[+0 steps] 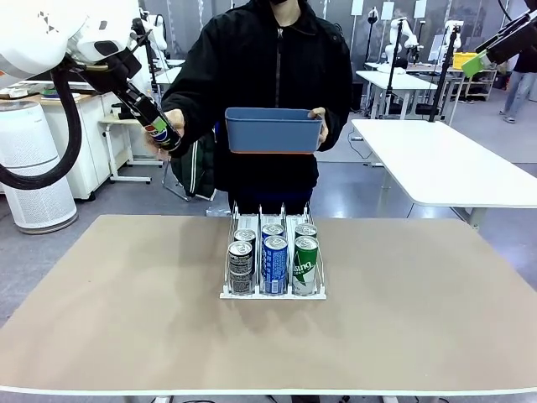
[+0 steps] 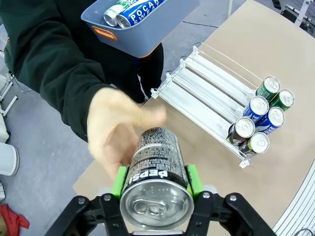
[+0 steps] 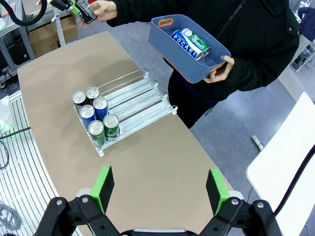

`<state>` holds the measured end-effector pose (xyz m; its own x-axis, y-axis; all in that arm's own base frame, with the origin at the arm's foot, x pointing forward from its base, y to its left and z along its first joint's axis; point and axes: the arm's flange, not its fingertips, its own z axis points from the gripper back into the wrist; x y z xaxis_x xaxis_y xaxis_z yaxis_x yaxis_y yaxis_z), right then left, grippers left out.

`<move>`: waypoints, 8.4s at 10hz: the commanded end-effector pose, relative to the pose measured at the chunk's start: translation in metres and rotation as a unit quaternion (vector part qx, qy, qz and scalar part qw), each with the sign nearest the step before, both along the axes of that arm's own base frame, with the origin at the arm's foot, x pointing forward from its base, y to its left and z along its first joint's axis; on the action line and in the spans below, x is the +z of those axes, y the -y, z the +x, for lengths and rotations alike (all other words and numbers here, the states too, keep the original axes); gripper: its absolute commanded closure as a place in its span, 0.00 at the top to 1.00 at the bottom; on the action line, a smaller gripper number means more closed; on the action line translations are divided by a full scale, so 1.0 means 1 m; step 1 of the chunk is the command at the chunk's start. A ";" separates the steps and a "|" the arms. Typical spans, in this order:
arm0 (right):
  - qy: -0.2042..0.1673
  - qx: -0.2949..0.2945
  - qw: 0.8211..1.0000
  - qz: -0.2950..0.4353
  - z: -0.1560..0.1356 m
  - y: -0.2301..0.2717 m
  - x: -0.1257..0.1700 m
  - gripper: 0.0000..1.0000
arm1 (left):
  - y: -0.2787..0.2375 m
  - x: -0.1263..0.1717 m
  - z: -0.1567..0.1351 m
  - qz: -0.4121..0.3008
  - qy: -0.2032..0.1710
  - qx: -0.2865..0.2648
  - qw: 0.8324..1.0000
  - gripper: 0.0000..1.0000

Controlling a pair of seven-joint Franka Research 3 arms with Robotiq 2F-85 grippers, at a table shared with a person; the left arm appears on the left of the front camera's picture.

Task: Fill the beverage cans into the dispenser.
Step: Place the picked Pepsi coke in the line of the Automatic Can Dispenser with the same cans.

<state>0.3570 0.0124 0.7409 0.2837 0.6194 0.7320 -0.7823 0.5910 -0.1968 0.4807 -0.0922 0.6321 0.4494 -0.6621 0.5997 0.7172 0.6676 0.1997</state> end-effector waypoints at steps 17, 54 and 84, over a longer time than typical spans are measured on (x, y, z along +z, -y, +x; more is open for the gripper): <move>0.000 0.000 1.000 0.000 0.000 0.000 0.000 1.00 | -0.002 0.001 0.000 -0.001 0.003 0.001 1.000 0.43; 0.000 0.000 1.000 0.000 0.000 0.000 0.000 1.00 | 0.197 -0.146 -0.177 0.119 -0.157 -0.008 0.980 0.58; 0.000 0.000 1.000 0.000 0.000 0.000 0.000 1.00 | 0.209 -0.199 -0.074 0.111 -0.084 0.006 0.990 0.58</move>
<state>0.3570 0.0124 0.7410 0.2836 0.6193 0.7321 -0.7824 0.5909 -0.1968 0.3896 -0.2981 0.4311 0.5396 -0.7800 0.3169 0.7764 0.6066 0.1711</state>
